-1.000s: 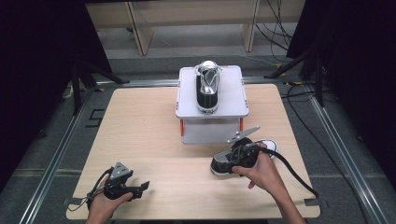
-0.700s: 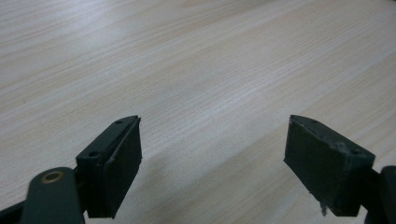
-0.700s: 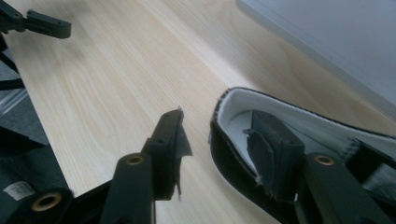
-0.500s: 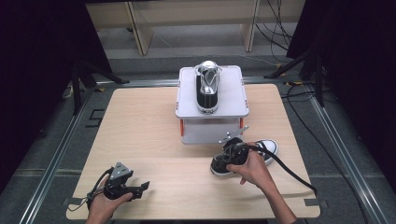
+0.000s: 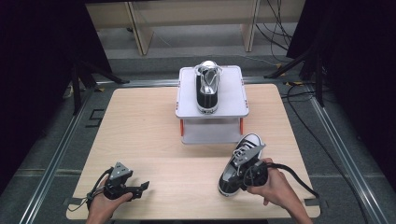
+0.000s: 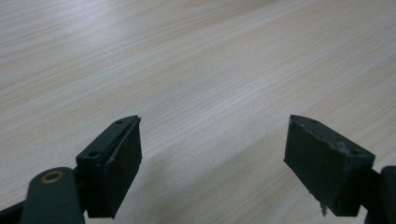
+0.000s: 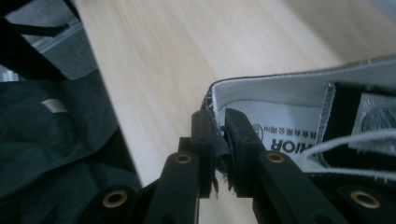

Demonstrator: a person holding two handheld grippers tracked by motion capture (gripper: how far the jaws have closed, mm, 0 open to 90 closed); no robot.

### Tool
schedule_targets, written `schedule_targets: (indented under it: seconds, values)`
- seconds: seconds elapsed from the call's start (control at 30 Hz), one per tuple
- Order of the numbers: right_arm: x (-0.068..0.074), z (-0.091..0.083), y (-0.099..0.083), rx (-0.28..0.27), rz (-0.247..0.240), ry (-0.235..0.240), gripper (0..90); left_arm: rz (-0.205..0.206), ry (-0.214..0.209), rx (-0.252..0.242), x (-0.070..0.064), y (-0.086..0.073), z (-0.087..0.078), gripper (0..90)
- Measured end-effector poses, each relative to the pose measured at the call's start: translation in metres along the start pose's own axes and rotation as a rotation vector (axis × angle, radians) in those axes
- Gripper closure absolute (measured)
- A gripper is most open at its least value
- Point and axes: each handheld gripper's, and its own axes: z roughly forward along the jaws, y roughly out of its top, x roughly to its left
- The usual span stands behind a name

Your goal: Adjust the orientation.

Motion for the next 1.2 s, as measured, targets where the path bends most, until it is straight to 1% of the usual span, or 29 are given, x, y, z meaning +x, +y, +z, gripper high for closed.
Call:
schedule_targets:
  seconds: [0.07, 0.13, 0.2, 0.27, 0.3, 0.33, 0.37, 0.4, 0.43, 0.5, 0.53, 0.57, 0.6, 0.63, 0.67, 0.7, 0.73, 0.77, 0.8, 0.83, 0.87, 0.9, 0.97, 1.03, 1.07, 1.1, 1.13, 1.17, 1.2]
  values:
    - [0.000, -0.006, -0.009, 0.000, 0.007, 0.013, 82.8, 0.000, 0.000, 0.002, 0.000, 0.000, 0.000, 18.5]
    - [0.002, -0.009, -0.012, 0.014, 0.018, 0.007, 82.5, -0.004, 0.000, -0.002, 0.000, 0.000, 0.000, 18.4]
    - [0.002, -0.013, -0.018, 0.022, -0.014, 0.008, 82.2, -0.005, 0.001, -0.002, 0.000, 0.000, 0.000, 18.5]
    - [0.001, -0.014, -0.019, 0.023, -0.022, 0.019, 81.9, 0.000, 0.000, 0.002, 0.000, 0.000, 0.000, 18.5]
    - [0.001, -0.015, -0.020, 0.036, -0.020, 0.014, 81.4, 0.000, 0.001, 0.001, 0.000, 0.000, 0.000, 18.4]
    - [0.000, -0.017, -0.020, 0.033, -0.025, 0.034, 80.3, -0.004, 0.004, -0.006, 0.000, 0.000, 0.000, 18.5]
    - [-0.003, -0.022, -0.022, 0.044, -0.007, 0.059, 78.8, -0.011, 0.002, -0.007, 0.000, 0.000, 0.000, 18.4]
    - [-0.003, -0.022, -0.022, 0.044, -0.007, 0.059, 78.8, -0.011, 0.002, -0.007, 0.000, 0.000, 0.000, 18.5]
    - [-0.005, -0.024, -0.024, 0.032, -0.009, 0.076, 77.4, -0.010, 0.001, -0.007, 0.000, 0.000, 0.000, 18.4]
    - [-0.005, -0.025, -0.025, 0.029, 0.005, 0.080, 75.1, -0.003, 0.003, -0.004, 0.000, 0.000, 0.000, 18.4]
    - [-0.005, -0.028, -0.025, 0.007, 0.027, 0.080, 66.1, 0.001, 0.002, -0.001, 0.000, 0.000, 0.000, 18.5]
    - [-0.005, -0.028, -0.025, 0.007, 0.027, 0.080, 66.1, -0.003, 0.002, -0.004, 0.000, 0.000, 0.000, 18.5]
    - [-0.003, -0.034, -0.024, -0.003, 0.054, 0.045, 61.5, -0.003, 0.001, -0.007, 0.000, 0.000, -0.001, 18.5]
    - [-0.003, -0.034, -0.024, -0.003, 0.054, 0.045, 61.5, -0.003, 0.001, -0.007, 0.000, 0.000, -0.001, 18.4]
    - [-0.002, -0.042, -0.024, -0.033, 0.116, -0.008, 58.0, -0.004, 0.003, -0.009, 0.000, 0.000, 0.000, 18.5]
    - [-0.002, -0.042, -0.024, -0.033, 0.116, -0.008, 58.0, -0.004, 0.003, -0.009, 0.000, 0.000, 0.000, 18.5]
    - [-0.003, -0.044, -0.024, -0.057, 0.134, -0.045, 55.7, 0.002, 0.002, -0.005, 0.000, 0.000, 0.000, 18.5]
    - [-0.007, -0.047, -0.025, -0.065, 0.171, -0.122, 53.4, -0.003, 0.001, -0.007, -0.001, 0.000, 0.000, 18.5]
    - [-0.007, -0.048, -0.025, -0.068, 0.203, -0.164, 52.4, -0.003, 0.000, -0.008, -0.001, 0.000, 0.000, 18.5]
    - [-0.009, -0.049, -0.025, -0.056, 0.226, -0.185, 52.0, -0.003, 0.000, -0.008, -0.001, 0.000, 0.000, 18.5]
    - [-0.010, -0.048, -0.026, -0.051, 0.238, -0.205, 51.3, 0.001, 0.001, -0.003, 0.000, 0.000, -0.001, 18.5]
    - [-0.010, -0.047, -0.026, -0.047, 0.251, -0.206, 50.4, 0.001, 0.001, -0.003, 0.000, 0.000, -0.001, 18.4]
    - [-0.012, -0.047, -0.027, -0.052, 0.250, -0.216, 50.0, -0.002, 0.003, -0.007, 0.000, 0.000, 0.000, 18.5]
    - [-0.015, -0.045, -0.028, -0.055, 0.251, -0.262, 48.2, -0.003, 0.001, -0.006, 0.000, 0.000, 0.000, 18.5]
    - [-0.018, -0.044, -0.028, -0.038, 0.281, -0.290, 45.5, -0.004, 0.001, -0.008, 0.000, 0.000, 0.000, 18.5]
    - [-0.018, -0.044, -0.028, -0.038, 0.281, -0.290, 45.5, -0.004, 0.001, -0.008, 0.000, 0.000, 0.000, 18.5]
    - [-0.020, -0.040, -0.028, -0.031, 0.321, -0.289, 43.0, 0.040, 0.001, -0.002, 0.003, 0.001, -0.001, 18.4]
    - [-0.020, -0.040, -0.028, -0.031, 0.321, -0.289, 43.0, 0.040, 0.001, -0.002, 0.003, 0.001, -0.001, 18.4]
    - [-0.022, -0.034, -0.028, -0.032, 0.329, -0.289, 42.3, 0.000, 0.001, 0.000, 0.000, 0.000, 0.000, 18.5]
